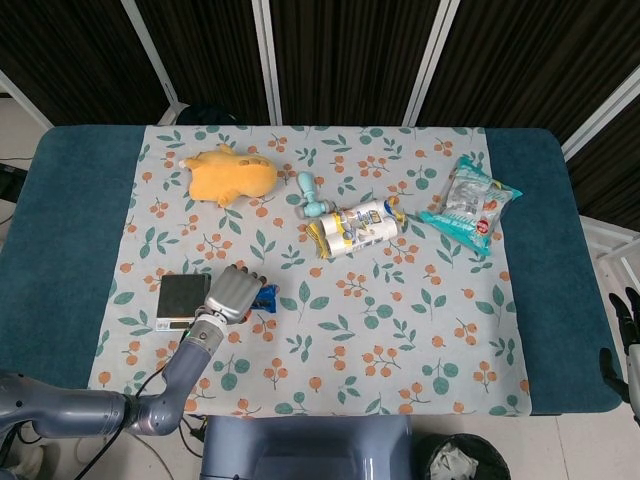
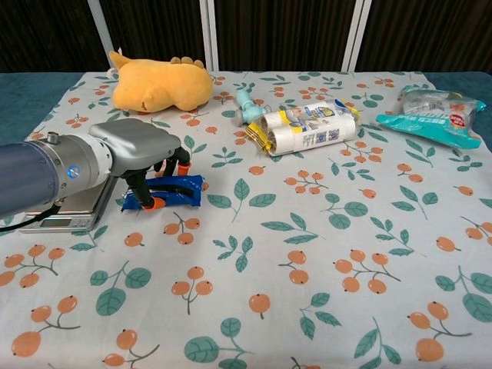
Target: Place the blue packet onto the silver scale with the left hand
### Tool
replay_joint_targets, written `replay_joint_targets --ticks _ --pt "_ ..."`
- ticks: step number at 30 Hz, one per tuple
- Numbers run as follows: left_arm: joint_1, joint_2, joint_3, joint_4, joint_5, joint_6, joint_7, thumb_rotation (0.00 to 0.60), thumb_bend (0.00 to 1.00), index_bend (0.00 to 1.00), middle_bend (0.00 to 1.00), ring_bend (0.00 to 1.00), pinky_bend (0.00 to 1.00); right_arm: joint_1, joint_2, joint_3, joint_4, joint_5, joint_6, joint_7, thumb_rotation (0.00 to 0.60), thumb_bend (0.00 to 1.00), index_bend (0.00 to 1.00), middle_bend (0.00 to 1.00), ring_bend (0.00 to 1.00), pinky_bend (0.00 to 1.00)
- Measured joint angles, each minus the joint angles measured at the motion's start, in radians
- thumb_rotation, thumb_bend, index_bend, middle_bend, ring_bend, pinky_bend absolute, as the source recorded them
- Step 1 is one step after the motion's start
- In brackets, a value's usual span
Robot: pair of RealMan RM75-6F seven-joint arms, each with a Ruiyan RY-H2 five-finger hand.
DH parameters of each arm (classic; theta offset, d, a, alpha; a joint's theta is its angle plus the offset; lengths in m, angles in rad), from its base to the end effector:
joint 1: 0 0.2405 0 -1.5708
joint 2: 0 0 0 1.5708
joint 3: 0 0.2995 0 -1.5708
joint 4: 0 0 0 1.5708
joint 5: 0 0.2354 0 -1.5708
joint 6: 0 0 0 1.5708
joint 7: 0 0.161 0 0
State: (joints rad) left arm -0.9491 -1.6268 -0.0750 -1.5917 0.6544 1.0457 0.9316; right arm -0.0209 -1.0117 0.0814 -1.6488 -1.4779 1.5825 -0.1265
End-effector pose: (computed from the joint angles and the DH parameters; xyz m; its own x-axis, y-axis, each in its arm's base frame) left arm -0.1363 0.3764 -0.0927 0.7528 0.2841 0.5937 0.6533 -0.4332 -0.6210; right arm -0.3715 -0.1711 0.2110 0.5712 0.0692 0.8179 -0.8190 0.1143 0.5623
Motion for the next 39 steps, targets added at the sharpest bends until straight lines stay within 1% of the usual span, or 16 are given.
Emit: replay_joint_targets --ticks 5,11,16,21,25,30,35,39 --pt "0.006 0.029 -0.002 -0.028 0.026 0.018 -0.016 0.600 0.34 0.40 0.49 0.35 0.41 0.000 0.000 -0.001 -0.001 -0.004 0.000 -0.001 0.600 0.56 0.06 0.05 0.05 0.00" --pt "0.035 0.110 0.011 -0.086 0.102 0.045 -0.060 0.600 0.34 0.41 0.49 0.35 0.41 -0.001 -0.001 -0.003 -0.004 -0.008 0.003 -0.004 0.600 0.56 0.06 0.05 0.05 0.00" --pt "0.086 0.232 0.060 -0.122 0.214 0.046 -0.146 0.600 0.34 0.41 0.49 0.35 0.41 0.000 -0.003 -0.004 -0.007 -0.012 0.004 -0.013 0.600 0.56 0.06 0.05 0.05 0.00" --pt "0.147 0.338 0.112 -0.121 0.321 0.039 -0.264 0.600 0.34 0.41 0.49 0.35 0.41 0.003 -0.010 -0.008 -0.007 -0.014 -0.003 -0.027 0.600 0.56 0.06 0.05 0.05 0.00" --pt "0.181 0.367 0.138 -0.093 0.368 0.024 -0.333 0.600 0.34 0.41 0.48 0.35 0.41 0.004 -0.014 -0.010 -0.008 -0.015 -0.007 -0.037 0.600 0.56 0.06 0.05 0.05 0.00" --pt "0.209 0.371 0.160 -0.026 0.413 -0.004 -0.387 0.600 0.34 0.40 0.47 0.35 0.41 0.003 -0.016 -0.010 -0.011 -0.016 -0.002 -0.043 0.600 0.56 0.06 0.05 0.05 0.00" --pt "0.224 0.348 0.161 0.030 0.431 -0.031 -0.417 0.600 0.34 0.40 0.47 0.35 0.41 0.002 -0.014 -0.009 -0.012 -0.015 -0.002 -0.040 0.600 0.56 0.06 0.05 0.05 0.00" --pt "0.228 0.317 0.149 0.065 0.435 -0.051 -0.424 0.600 0.33 0.39 0.47 0.35 0.41 0.003 -0.013 -0.009 -0.010 -0.014 -0.004 -0.038 0.600 0.56 0.06 0.05 0.05 0.00"
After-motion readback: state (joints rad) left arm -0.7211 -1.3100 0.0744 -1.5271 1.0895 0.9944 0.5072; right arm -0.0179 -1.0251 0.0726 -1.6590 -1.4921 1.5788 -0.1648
